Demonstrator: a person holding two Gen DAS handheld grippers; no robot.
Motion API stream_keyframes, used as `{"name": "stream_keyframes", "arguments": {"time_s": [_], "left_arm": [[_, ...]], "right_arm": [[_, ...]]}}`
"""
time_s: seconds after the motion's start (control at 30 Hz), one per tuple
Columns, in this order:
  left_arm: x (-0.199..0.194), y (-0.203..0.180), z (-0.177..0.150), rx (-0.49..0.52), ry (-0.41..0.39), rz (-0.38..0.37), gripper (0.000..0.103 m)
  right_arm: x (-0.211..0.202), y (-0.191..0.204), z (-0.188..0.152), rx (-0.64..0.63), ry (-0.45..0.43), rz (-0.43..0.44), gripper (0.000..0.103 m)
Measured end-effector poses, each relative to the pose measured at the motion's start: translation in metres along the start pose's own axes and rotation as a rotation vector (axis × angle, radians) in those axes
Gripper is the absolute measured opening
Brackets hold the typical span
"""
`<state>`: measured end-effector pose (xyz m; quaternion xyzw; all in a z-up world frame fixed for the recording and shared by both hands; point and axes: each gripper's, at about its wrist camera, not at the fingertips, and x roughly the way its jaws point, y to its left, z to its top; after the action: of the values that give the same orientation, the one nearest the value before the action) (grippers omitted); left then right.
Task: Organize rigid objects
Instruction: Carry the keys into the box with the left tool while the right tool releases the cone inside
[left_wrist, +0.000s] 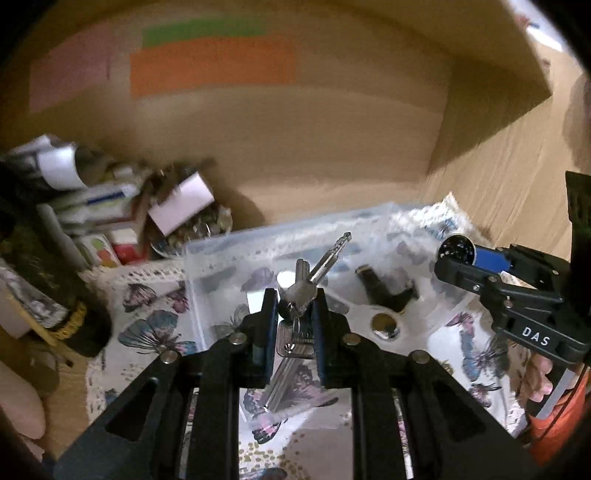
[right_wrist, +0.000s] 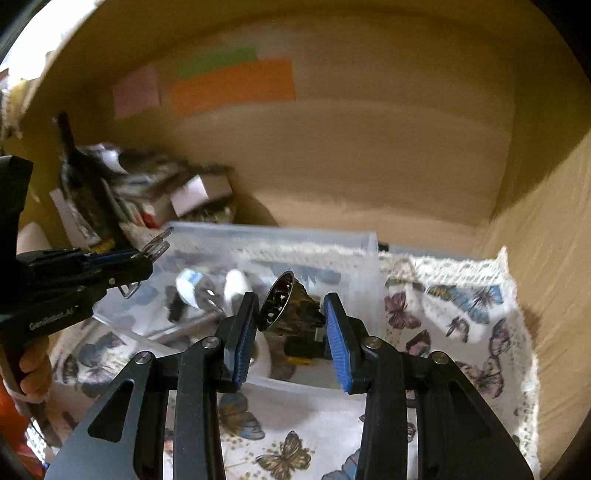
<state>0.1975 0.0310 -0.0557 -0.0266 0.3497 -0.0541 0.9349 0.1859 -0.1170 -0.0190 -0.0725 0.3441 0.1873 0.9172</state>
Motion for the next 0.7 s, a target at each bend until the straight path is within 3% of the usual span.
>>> {"name": "stream_keyframes", "arguments": {"time_s": [0.17, 0.4, 0.57, 0.7], "left_arm": [[0.028, 0.002, -0.006, -0.005, 0.071, -0.033, 0.017], [0.036, 0.001, -0.009, -0.007, 0.093, -0.04, 0.018], [0.022, 0.005, -0.006, -0.022, 0.06, -0.035, 0.02], [-0.003, 0.003, -0.004, -0.023, 0.006, -0.036, 0.033]], "right_arm": [[0.03, -0.005, -0.01, 0.008, 0.077, -0.001, 0.033], [0.036, -0.004, -0.012, -0.011, 0.094, -0.009, 0.035], [0.024, 0.0, -0.009, -0.012, 0.066, -0.001, 0.038], [-0.002, 0.008, -0.005, -0.02, -0.003, -0.008, 0.046]]}}
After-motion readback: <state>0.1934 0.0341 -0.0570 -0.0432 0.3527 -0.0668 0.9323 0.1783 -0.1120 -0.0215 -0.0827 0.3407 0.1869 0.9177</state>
